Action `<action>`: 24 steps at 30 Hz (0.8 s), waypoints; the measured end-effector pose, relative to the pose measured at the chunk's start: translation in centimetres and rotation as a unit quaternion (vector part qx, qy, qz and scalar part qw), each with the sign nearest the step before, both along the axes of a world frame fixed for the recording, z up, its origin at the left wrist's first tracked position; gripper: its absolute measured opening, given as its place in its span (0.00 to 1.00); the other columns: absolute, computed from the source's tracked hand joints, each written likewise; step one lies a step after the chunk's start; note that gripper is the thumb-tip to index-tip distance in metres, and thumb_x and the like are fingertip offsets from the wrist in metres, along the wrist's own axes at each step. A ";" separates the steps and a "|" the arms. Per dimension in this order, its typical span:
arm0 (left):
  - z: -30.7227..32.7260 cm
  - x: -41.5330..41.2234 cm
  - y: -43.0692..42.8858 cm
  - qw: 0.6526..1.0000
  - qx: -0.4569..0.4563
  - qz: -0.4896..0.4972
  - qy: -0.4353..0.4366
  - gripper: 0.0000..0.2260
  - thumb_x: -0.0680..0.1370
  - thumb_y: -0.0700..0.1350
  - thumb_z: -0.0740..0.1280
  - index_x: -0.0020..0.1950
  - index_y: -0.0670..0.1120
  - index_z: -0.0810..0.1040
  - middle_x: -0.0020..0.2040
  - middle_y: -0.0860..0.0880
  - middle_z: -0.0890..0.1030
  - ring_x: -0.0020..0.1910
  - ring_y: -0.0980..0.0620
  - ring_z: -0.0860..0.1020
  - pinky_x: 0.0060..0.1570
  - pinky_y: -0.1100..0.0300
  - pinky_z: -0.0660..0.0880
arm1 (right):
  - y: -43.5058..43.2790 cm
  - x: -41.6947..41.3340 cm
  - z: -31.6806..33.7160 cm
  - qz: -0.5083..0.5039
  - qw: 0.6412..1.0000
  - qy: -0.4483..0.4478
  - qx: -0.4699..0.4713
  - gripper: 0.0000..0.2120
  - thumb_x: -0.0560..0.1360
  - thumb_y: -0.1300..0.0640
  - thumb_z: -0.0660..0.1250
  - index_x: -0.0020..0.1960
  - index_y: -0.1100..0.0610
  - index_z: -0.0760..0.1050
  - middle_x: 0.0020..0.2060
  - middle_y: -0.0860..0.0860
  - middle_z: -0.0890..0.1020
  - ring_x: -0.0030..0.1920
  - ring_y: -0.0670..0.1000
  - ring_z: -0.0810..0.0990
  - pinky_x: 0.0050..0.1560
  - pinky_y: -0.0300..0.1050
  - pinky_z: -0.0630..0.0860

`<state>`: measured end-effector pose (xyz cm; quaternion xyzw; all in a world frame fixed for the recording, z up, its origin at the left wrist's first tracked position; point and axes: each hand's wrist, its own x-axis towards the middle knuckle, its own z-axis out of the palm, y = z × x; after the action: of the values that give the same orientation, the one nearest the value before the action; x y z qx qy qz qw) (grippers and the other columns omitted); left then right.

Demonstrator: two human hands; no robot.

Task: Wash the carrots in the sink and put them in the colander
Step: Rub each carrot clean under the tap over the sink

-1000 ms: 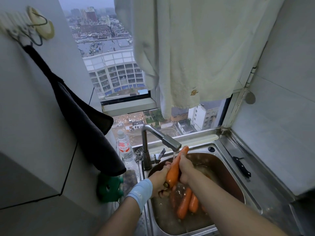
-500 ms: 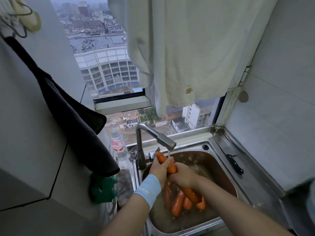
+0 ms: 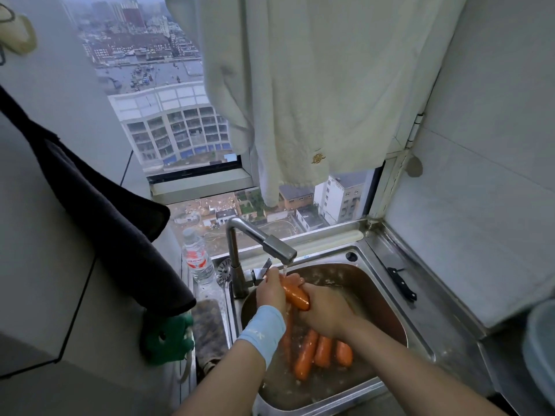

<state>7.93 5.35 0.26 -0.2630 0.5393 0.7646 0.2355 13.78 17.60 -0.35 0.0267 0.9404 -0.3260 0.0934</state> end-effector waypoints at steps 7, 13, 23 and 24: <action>0.7 -0.6 -1.4 0.999 0.018 -0.002 -0.040 0.04 0.81 0.39 0.63 0.52 0.41 0.77 0.47 0.36 0.85 0.51 0.38 0.82 0.62 0.42 0.77 | 1.7 -0.7 0.4 0.054 0.994 -0.090 -0.008 0.17 0.73 0.44 0.71 0.58 0.45 0.70 0.49 0.45 0.81 0.50 0.47 0.79 0.54 0.49 0.75; -2.7 -0.9 -3.0 0.995 -0.049 -0.073 -0.052 0.10 0.85 0.39 0.57 0.59 0.38 0.77 0.56 0.37 0.80 0.59 0.38 0.80 0.55 0.50 0.77 | 3.7 -0.8 -1.8 -0.036 0.979 -0.195 -0.053 0.19 0.77 0.51 0.67 0.65 0.46 0.67 0.51 0.51 0.80 0.50 0.49 0.81 0.52 0.49 0.78; -10.7 2.0 -1.3 0.885 -0.330 -0.319 -0.072 0.09 0.80 0.46 0.65 0.50 0.43 0.83 0.49 0.46 0.83 0.49 0.47 0.80 0.55 0.56 0.78 | 6.6 -0.1 -9.1 -0.264 0.946 -0.171 -0.074 0.32 0.74 0.55 0.77 0.71 0.55 0.63 0.63 0.54 0.78 0.64 0.58 0.79 0.61 0.53 0.78; -11.4 2.0 -1.7 0.885 -0.328 -0.319 -0.092 0.07 0.80 0.45 0.66 0.48 0.44 0.82 0.50 0.46 0.83 0.50 0.46 0.80 0.58 0.54 0.77 | 6.8 0.0 -10.1 -0.271 0.942 -0.187 -0.058 0.32 0.74 0.55 0.77 0.70 0.56 0.64 0.64 0.54 0.78 0.64 0.58 0.79 0.62 0.52 0.77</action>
<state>9.95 3.69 -11.14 -0.2082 0.7902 0.4001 0.4149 13.79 24.43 -10.46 0.3357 0.8424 -0.3824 0.1773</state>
